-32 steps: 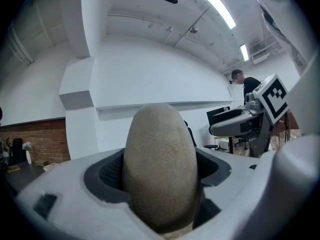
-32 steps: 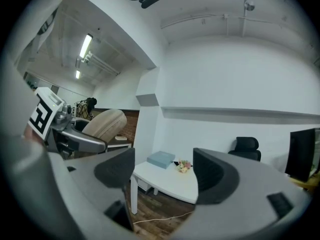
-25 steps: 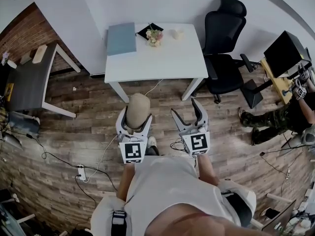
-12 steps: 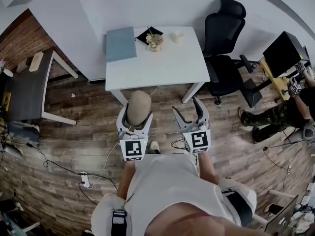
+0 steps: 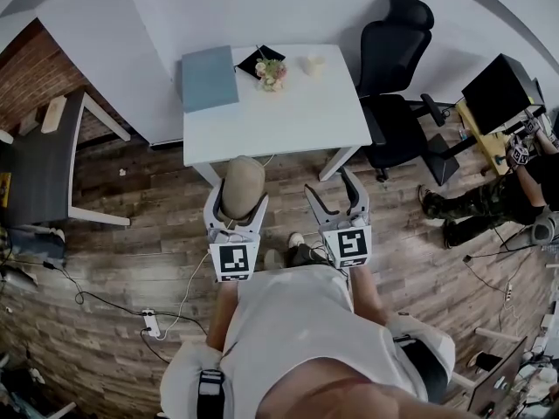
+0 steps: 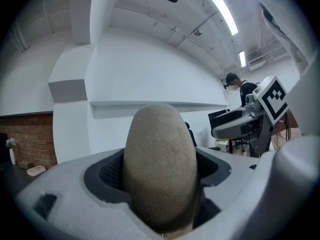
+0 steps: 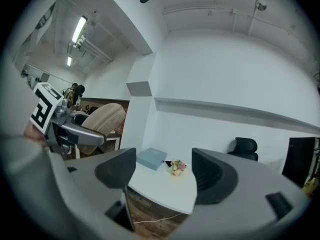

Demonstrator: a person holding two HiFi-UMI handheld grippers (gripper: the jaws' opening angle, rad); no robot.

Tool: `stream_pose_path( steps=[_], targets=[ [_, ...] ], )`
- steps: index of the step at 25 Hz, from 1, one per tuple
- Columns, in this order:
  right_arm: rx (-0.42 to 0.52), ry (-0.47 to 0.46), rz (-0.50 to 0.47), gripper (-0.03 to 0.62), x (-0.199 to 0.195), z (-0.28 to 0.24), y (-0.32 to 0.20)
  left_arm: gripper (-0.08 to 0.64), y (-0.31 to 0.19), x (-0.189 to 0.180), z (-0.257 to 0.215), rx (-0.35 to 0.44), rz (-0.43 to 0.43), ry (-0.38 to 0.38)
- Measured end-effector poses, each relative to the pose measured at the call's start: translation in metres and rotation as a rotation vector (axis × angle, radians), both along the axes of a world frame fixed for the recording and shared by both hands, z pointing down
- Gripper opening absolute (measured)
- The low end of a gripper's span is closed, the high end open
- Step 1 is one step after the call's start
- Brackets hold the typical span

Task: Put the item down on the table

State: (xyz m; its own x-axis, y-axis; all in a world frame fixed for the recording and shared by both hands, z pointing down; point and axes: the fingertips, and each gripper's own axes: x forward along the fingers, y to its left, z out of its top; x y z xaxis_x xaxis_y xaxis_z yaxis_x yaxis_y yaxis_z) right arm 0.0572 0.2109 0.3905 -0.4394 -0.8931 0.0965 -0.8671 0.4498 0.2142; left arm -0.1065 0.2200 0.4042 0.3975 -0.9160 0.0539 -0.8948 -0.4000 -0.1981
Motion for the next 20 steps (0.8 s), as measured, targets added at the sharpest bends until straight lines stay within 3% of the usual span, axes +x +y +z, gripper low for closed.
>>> stream_pose_path(
  steps=[20],
  targets=[
    [-0.036, -0.008, -0.001, 0.342, 0.005, 0.011, -0.078, 0.393, -0.076, 0.008, 0.006, -0.013, -0.002, -0.012]
  ],
)
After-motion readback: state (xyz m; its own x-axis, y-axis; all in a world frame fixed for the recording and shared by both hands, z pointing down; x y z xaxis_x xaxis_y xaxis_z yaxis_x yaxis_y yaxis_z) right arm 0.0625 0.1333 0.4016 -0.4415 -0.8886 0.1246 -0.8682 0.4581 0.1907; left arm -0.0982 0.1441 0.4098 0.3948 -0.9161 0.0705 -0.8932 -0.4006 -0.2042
